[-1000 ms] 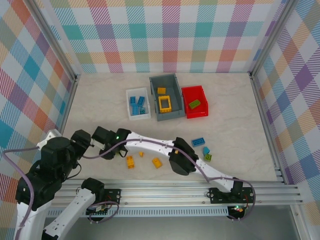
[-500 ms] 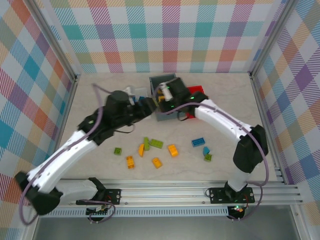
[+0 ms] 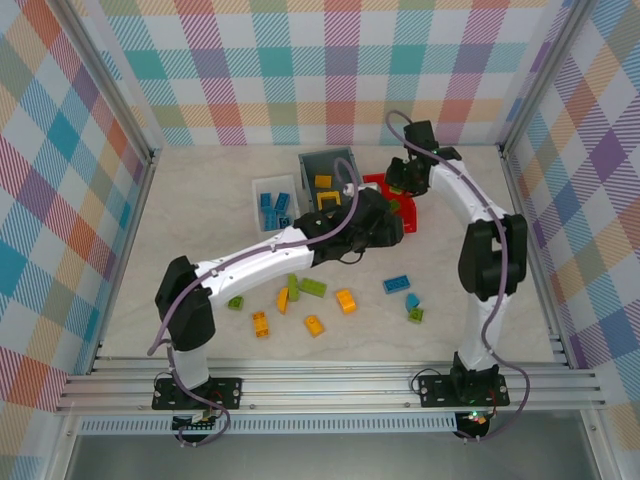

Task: Sort the legos into containers by color

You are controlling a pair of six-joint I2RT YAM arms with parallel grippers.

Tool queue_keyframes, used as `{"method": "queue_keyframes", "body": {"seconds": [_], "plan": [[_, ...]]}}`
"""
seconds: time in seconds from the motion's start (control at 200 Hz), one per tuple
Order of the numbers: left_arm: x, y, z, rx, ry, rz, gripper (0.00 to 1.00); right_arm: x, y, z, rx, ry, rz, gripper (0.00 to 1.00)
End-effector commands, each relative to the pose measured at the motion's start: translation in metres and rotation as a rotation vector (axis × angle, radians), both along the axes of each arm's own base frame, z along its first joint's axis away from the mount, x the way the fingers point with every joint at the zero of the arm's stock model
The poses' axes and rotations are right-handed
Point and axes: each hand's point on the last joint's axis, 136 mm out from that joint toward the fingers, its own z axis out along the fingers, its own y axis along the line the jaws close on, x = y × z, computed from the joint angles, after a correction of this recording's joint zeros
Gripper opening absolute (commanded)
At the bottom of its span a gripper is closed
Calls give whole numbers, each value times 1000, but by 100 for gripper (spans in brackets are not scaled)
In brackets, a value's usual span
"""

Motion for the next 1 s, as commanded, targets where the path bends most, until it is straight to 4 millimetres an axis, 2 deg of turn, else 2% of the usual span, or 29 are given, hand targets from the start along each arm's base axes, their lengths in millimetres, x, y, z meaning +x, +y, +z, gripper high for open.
{"method": "queue_keyframes", "body": {"seconds": [0.0,0.16,0.32,0.41,0.555,0.645,0.74,0.81,0.87,0.935,1.0], "plan": [[10,-3,10,35,-58,16,68,0,8,-8,37,69,-11,29],[12,-3,2,59,-51,30,68,6,13,-29,49,123,-27,30],[10,5,2,72,-49,38,67,9,19,-37,60,140,-20,43],[7,13,2,79,-46,53,67,10,22,-30,58,131,-11,51],[-1,33,5,90,-45,83,68,7,27,8,55,49,16,59],[-8,46,1,113,-35,87,68,0,28,40,56,-12,31,59],[-18,60,-10,151,-14,79,68,-16,25,76,42,-82,38,58],[-26,67,-21,170,1,57,68,-35,19,102,26,-140,37,57],[-32,69,-28,183,12,19,69,-57,15,117,10,-177,36,55],[-38,69,-37,212,22,-28,70,-85,11,125,-3,-193,33,55],[-44,61,-45,239,23,-125,71,-117,7,127,1,-190,30,55]]}}
